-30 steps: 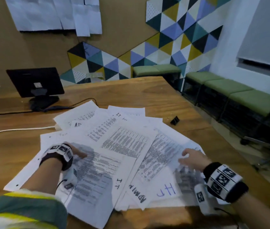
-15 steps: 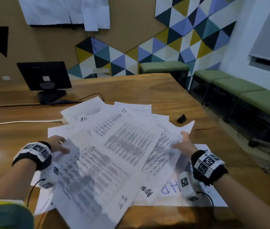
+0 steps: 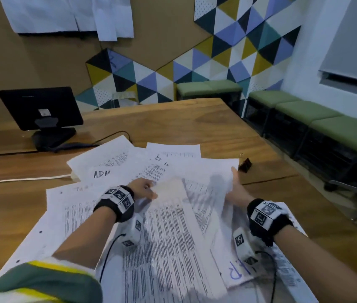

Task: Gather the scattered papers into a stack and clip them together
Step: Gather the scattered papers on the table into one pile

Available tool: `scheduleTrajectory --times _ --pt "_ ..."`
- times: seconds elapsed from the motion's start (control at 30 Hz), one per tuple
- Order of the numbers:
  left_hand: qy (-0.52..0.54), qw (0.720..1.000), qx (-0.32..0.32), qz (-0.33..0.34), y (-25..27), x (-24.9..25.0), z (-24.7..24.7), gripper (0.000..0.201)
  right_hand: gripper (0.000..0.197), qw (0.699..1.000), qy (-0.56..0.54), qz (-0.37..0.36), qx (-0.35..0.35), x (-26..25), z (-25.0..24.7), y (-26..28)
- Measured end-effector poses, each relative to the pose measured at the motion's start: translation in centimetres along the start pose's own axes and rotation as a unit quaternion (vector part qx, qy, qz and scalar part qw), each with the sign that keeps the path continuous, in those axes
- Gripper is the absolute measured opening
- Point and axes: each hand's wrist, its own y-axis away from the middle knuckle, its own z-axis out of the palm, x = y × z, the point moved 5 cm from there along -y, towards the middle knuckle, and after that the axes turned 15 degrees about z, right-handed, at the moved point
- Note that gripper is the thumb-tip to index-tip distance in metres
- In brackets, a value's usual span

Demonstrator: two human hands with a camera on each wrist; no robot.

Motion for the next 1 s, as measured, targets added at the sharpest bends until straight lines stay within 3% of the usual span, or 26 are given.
scheduleTrajectory --times 0.1,0.17,0.2,0.3,0.33,0.37,0.4,0.47,0.5,0.57,0.63,0.7,0.77,0.8,0.87,0.9,1.0 --pt "0.024 0.999 -0.005 0.021 -1.2 1.5 1.1 0.013 0.093 0.993 -0.113 0.006 -0.031 -0.2 0.3 -1.0" --pt "0.017 1.0 0.021 0.014 -2.0 1.5 1.2 0.011 0.076 0.98 -0.194 -0.026 0.025 -0.7 -0.4 -0.3" --pt "0.015 0.999 0.051 0.009 -2.2 1.4 0.9 0.017 0.079 0.975 -0.215 -0.033 0.053 -0.7 -0.5 0.8" --pt "0.01 0.992 0.124 -0.003 -2.3 1.3 0.0 0.015 0.128 0.98 -0.192 -0.009 0.055 1.0 0.4 2.7" --pt "-0.003 0.993 0.117 -0.002 -2.3 1.6 0.1 0.012 0.13 0.986 -0.158 0.0 0.06 2.1 0.7 2.9" --pt "-0.016 0.995 0.098 0.0 -2.3 1.7 0.1 0.01 0.12 0.989 -0.125 0.013 0.073 3.2 0.7 2.3" --pt "-0.033 0.996 0.078 0.0 -2.2 1.9 0.0 0.009 0.098 0.991 -0.107 0.019 0.077 4.1 0.5 1.5" --pt "-0.077 0.994 0.072 -0.037 -1.3 0.9 -1.4 0.029 0.041 0.993 -0.092 0.027 0.066 4.1 0.2 1.1" --pt "-0.08 0.991 0.075 -0.078 -0.3 -0.2 -2.6 0.042 0.027 0.995 -0.082 0.038 0.039 3.8 0.1 1.2" --pt "-0.081 0.982 0.068 -0.155 2.5 -3.4 -4.8 0.059 0.023 0.994 -0.078 0.056 -0.043 3.4 0.3 1.0" --pt "-0.079 0.972 0.013 -0.22 5.5 -6.1 -4.9 0.073 0.027 0.987 -0.079 0.071 -0.117 2.8 0.6 1.5" --pt "-0.04 0.973 -0.025 -0.228 7.5 -6.6 -3.7 0.106 0.037 0.983 -0.071 0.084 -0.147 2.4 0.6 1.4" --pt "0.001 0.975 0.012 -0.221 7.6 -5.8 -2.6 0.146 0.05 0.982 -0.065 0.088 -0.151 1.7 1.1 1.5" --pt "0.018 0.975 0.042 -0.215 7.3 -5.4 -2.2 0.15 0.059 0.983 -0.069 0.086 -0.15 1.4 1.5 1.1" --pt "0.054 0.972 0.096 -0.207 6.2 -4.5 -1.5 0.122 0.076 0.985 -0.056 0.062 -0.148 0.5 2.5 1.1" --pt "0.078 0.969 0.124 -0.201 5.4 -4.6 -1.1 0.11 0.074 0.989 -0.043 0.05 -0.135 0.1 3.0 0.9" --pt "0.147 0.964 0.178 -0.134 3.8 -2.5 -0.6 0.104 0.062 0.992 -0.013 0.037 -0.119 -0.9 4.9 1.1"
